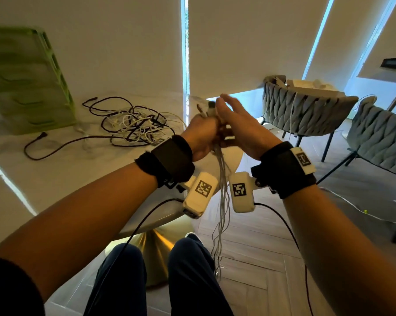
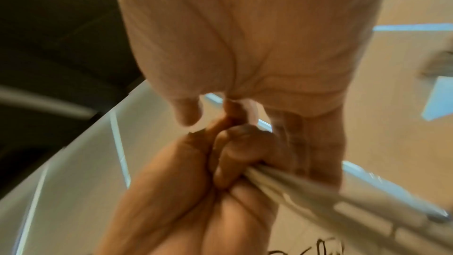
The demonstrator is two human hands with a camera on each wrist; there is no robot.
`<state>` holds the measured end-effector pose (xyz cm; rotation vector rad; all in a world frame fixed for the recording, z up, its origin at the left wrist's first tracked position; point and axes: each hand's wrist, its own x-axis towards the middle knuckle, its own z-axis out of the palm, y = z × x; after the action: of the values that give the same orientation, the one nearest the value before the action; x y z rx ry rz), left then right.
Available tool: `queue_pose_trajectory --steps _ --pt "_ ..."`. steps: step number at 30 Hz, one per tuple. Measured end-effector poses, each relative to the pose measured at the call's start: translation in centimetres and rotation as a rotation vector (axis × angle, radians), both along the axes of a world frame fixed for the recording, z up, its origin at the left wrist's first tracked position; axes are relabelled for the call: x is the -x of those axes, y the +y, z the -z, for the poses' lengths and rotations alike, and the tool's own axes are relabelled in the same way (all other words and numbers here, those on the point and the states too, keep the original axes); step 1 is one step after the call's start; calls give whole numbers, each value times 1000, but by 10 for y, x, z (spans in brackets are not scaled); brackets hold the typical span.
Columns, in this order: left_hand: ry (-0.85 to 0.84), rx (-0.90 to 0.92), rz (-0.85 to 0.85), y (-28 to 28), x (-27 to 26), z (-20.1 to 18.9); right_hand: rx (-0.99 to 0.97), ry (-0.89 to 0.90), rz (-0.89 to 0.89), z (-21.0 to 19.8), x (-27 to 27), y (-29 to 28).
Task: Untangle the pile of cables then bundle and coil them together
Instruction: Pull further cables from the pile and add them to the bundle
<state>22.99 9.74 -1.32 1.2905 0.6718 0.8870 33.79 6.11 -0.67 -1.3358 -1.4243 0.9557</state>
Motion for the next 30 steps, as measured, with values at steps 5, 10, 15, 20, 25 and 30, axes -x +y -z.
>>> queue_pose_trajectory --steps 5,10,15,20,25,30 --pt "-272 166 -59 28 17 -15 173 171 -166 29 -1 -1" --pt "-438 361 -90 63 66 -31 133 27 -228 27 33 1" --pt "-380 383 21 83 121 -33 -37 -585 -93 20 64 24" --pt "-358 323 -39 97 162 -31 140 -603 -305 10 92 30" --pt "-401 341 -180 109 196 -24 203 -723 -400 -1 108 28" --pt "-521 327 -243 108 208 -19 14 -956 -312 -12 112 38"
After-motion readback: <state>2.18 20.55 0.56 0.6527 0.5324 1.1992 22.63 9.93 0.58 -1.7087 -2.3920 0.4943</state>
